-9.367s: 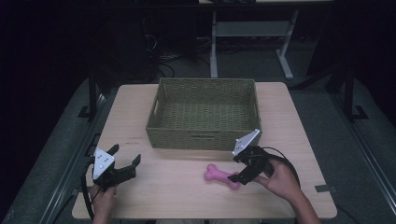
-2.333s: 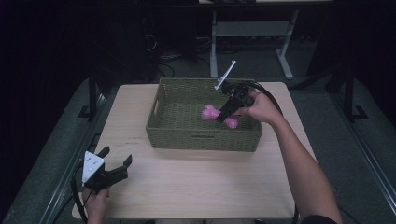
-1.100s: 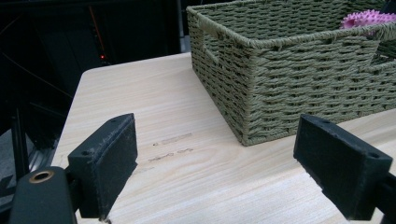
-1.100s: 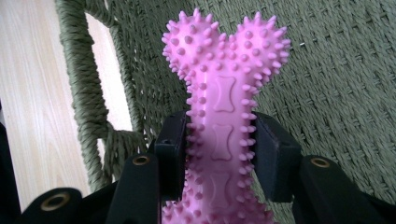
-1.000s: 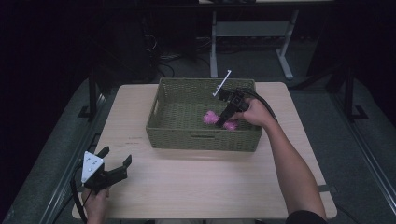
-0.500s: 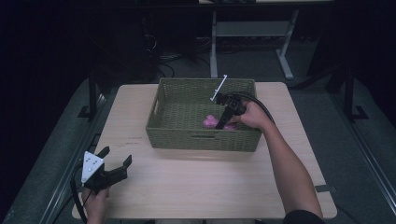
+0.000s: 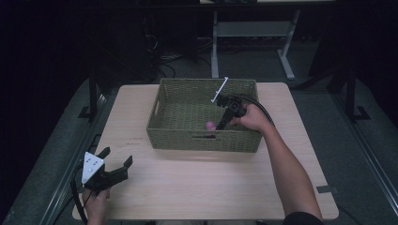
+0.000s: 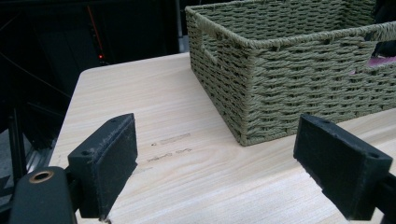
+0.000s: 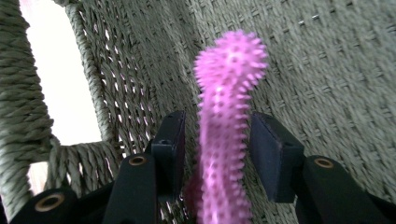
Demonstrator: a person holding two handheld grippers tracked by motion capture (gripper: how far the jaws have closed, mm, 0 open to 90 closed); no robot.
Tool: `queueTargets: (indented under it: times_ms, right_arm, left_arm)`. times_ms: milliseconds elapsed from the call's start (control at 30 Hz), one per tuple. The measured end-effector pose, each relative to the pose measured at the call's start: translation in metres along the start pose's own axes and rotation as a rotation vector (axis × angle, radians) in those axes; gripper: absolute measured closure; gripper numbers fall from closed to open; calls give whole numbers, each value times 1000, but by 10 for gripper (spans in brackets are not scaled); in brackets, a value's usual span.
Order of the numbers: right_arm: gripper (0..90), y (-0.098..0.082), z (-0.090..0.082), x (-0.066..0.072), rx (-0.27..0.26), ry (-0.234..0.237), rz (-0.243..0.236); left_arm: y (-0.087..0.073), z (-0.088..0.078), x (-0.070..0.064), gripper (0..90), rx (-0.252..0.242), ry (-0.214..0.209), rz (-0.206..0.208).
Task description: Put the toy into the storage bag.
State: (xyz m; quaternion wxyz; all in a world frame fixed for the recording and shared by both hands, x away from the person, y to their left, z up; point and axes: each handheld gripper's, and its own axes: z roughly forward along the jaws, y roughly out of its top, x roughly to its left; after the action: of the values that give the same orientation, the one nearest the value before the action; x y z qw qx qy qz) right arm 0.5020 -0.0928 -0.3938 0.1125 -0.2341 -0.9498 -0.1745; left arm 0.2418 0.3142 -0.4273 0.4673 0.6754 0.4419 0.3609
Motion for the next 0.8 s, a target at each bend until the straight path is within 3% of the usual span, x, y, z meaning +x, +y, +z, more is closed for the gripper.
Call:
queueTargets:
  times_ms: [800]
  right_arm:
    - [448,-10,-27,9,-58,-46,3]
  left_arm:
    - [0,0,-2,130,2,-2,4]
